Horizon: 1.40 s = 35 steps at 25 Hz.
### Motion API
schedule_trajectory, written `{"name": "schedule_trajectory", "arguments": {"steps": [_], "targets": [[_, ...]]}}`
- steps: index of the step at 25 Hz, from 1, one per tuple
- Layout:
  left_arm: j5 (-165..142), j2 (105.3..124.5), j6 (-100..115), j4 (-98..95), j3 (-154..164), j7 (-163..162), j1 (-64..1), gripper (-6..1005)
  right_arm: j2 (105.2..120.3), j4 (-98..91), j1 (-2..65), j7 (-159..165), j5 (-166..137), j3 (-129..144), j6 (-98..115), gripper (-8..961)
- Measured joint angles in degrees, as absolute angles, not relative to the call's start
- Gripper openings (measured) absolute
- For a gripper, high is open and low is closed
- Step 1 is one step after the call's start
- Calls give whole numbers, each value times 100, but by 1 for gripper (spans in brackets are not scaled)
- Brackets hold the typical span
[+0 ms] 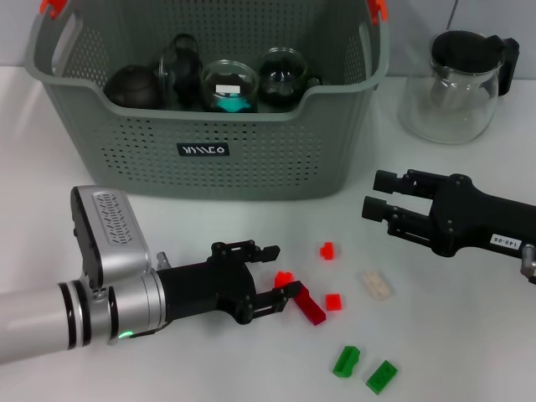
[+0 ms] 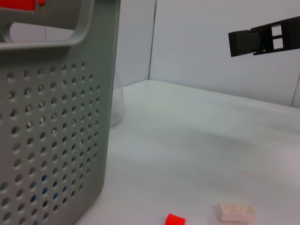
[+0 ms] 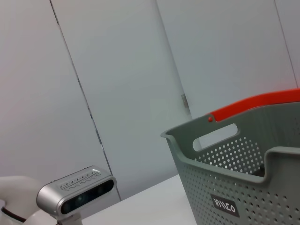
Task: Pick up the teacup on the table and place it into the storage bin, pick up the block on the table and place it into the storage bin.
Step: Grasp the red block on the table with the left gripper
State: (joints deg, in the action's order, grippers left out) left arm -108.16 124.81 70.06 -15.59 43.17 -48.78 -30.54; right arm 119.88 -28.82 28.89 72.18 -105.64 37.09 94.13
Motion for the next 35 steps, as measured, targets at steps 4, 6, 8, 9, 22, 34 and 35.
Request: {"name": "schedule_trajectory", "arguments": {"steps": [4, 6, 8, 9, 22, 34, 35], "targets": [[-10802, 12481, 6973, -1539, 4316, -4877, -3072, 611, 11988, -2883, 2881, 7209, -10564, 3709, 9413, 551], [-10782, 12481, 6945, -1517, 4320, -4877, -3086, 611, 11989, -2883, 2881, 7208, -10564, 3709, 9413, 551], [-10770, 12481, 6861, -1465, 4337, -4877, -3118, 610, 11988, -2882, 2882, 7207, -10564, 3709, 9413, 551], [-10769, 12481, 6804, -1433, 4341, -4878, -3138, 610, 11988, -2883, 2882, 7207, -10564, 3709, 9413, 551], [-10769, 12446, 6634, -1452, 4281, -4804, -3025, 607, 11988, -2883, 2877, 7207, -10564, 3648, 9420, 552], [-10776, 12463, 6794, -1532, 4310, -4806, -2970, 605, 11980, -2883, 2874, 7207, -10564, 3631, 9457, 552], [-10776, 12468, 6800, -1524, 4318, -4806, -2971, 605, 11979, -2883, 2874, 7207, -10564, 3630, 9457, 552]]}}
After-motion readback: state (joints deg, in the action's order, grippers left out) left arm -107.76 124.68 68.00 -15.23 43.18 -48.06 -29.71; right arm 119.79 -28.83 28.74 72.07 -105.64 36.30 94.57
